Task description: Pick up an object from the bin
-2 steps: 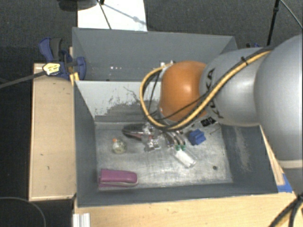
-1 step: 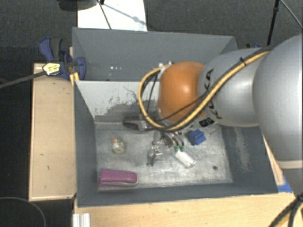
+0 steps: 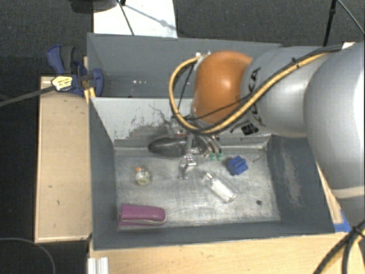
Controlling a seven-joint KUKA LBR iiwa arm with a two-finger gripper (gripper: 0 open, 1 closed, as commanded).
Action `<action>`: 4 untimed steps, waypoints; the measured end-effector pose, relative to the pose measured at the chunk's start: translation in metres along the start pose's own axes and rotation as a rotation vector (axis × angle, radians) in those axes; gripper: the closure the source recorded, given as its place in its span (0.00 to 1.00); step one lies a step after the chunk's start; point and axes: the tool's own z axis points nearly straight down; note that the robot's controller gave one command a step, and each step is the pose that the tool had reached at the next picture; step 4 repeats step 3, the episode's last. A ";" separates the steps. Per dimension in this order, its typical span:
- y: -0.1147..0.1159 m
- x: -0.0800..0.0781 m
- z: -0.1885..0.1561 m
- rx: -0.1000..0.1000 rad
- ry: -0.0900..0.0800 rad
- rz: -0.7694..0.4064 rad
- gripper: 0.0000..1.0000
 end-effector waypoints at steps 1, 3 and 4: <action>0.007 0.001 0.060 0.000 0.014 0.113 0.00; 0.009 0.009 -0.101 0.000 -0.001 0.049 1.00; 0.009 0.009 -0.101 0.000 -0.001 0.049 1.00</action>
Offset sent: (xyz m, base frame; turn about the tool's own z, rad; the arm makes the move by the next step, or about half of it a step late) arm -0.0003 0.0051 -0.0603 0.1146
